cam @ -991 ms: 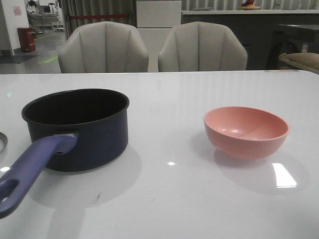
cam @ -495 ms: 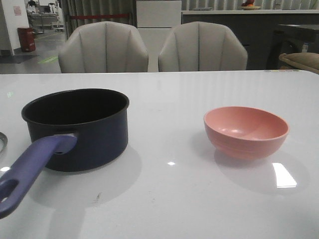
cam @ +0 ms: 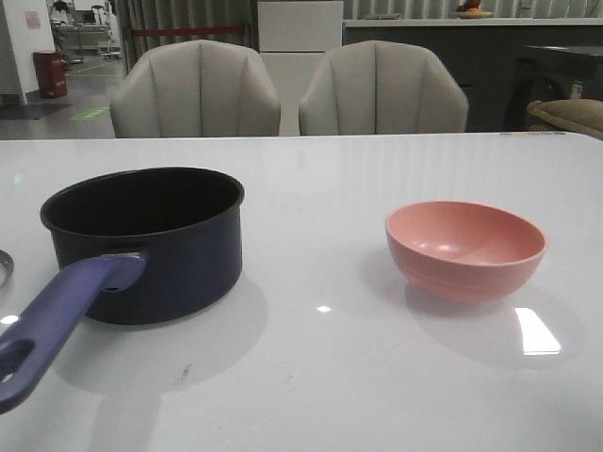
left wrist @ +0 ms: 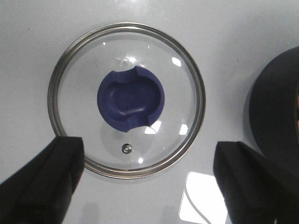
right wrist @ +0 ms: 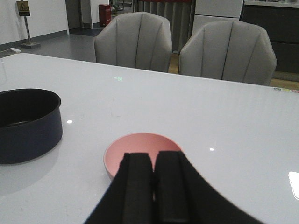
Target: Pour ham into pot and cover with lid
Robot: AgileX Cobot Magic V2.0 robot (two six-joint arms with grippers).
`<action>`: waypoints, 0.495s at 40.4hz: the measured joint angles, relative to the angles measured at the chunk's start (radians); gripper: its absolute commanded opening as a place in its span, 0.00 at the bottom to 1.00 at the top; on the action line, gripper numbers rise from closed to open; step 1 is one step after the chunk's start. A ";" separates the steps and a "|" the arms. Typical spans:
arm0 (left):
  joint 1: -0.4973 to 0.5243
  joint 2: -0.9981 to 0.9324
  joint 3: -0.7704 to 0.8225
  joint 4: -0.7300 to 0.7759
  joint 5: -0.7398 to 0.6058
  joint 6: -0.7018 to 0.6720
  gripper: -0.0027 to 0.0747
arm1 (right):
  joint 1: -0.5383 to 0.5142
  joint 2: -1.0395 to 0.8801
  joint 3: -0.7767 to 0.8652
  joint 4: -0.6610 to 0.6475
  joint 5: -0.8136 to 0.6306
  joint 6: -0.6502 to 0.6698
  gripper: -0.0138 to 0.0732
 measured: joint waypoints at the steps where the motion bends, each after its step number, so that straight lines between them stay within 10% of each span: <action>1: 0.000 0.017 -0.010 0.002 0.006 0.000 0.81 | 0.000 0.000 0.000 0.000 0.000 0.000 0.33; 20: 0.000 0.275 -0.121 0.041 0.051 0.000 0.81 | 0.000 0.000 0.000 0.000 0.000 0.000 0.33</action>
